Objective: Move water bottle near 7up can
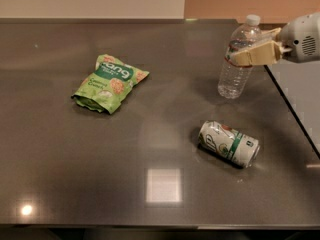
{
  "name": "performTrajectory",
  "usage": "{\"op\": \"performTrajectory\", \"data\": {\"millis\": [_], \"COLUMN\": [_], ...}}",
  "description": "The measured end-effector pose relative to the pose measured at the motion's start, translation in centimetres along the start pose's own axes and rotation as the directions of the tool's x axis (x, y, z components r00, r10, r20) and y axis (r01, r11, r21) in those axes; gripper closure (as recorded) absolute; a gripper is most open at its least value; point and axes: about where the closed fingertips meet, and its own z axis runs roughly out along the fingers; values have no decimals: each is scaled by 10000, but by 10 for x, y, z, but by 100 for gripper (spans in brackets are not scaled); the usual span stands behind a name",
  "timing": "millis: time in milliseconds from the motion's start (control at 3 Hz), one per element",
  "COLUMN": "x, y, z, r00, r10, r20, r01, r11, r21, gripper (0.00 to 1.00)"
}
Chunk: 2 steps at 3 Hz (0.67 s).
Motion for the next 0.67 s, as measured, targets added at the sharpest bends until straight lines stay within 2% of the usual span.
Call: {"op": "performTrajectory", "data": {"millis": [667], "x": [21], "y": [35], "z": [-23], "r00": [9990], "r10": [104], "r20": [-434], "r01": [-124], "r11": [9988], "r21": [-467], "gripper": [100]}}
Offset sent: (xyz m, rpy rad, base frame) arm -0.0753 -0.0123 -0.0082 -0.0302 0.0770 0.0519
